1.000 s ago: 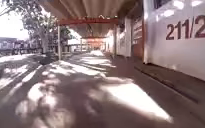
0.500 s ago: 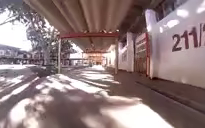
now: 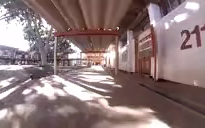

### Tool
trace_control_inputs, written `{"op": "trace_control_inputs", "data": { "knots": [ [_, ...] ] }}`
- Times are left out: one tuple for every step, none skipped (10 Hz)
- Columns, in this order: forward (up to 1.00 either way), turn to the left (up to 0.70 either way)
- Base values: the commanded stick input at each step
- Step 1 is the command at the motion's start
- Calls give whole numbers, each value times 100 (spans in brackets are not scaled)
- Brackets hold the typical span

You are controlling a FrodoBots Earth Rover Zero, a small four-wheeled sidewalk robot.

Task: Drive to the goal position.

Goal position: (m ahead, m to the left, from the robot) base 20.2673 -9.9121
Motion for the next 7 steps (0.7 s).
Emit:
{"op": "trace_control_inputs", "data": {
  "knots": [
    [100,1],
    [100,1],
    [100,32],
    [100,37],
    [100,11],
    [100,6],
    [100,1]
  ]
}}
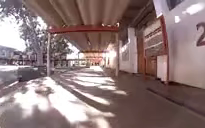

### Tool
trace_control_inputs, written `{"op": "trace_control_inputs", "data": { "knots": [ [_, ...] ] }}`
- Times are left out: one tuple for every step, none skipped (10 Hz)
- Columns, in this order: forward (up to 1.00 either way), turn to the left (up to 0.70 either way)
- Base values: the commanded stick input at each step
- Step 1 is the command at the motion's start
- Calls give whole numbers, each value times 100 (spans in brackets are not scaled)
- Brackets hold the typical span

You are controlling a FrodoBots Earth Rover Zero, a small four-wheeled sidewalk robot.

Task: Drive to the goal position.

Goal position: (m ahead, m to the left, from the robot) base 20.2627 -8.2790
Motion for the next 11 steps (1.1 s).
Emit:
{"op": "trace_control_inputs", "data": {
  "knots": [
    [100,1],
    [100,1],
    [100,1],
    [100,1],
    [100,1],
    [100,1],
    [100,1],
    [100,1],
    [100,1],
    [100,1],
    [100,1]
  ]
}}
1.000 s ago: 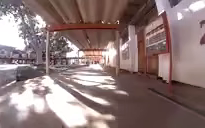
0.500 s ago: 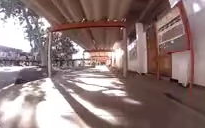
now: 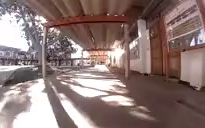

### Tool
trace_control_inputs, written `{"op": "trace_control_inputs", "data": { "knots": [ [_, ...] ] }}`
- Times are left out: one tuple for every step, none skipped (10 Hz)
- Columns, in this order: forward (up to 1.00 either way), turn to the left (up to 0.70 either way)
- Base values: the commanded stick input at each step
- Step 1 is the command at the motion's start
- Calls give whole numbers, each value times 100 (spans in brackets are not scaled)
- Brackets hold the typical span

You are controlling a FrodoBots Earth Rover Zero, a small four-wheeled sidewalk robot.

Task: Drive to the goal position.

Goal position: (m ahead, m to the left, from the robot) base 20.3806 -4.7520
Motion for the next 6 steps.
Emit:
{"op": "trace_control_inputs", "data": {
  "knots": [
    [100,1],
    [100,1],
    [100,1],
    [100,1],
    [100,1],
    [100,1]
  ]
}}
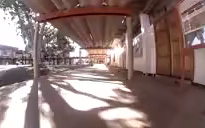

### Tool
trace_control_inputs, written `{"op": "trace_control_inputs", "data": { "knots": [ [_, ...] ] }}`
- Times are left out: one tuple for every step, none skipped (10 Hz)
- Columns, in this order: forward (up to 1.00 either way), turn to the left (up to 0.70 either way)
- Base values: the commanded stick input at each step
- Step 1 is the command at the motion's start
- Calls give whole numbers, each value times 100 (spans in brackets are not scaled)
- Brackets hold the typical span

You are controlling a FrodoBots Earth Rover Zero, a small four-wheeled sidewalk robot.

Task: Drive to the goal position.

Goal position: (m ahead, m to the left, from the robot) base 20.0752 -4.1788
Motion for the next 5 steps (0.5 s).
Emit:
{"op": "trace_control_inputs", "data": {
  "knots": [
    [100,1],
    [100,1],
    [100,1],
    [100,1],
    [100,1]
  ]
}}
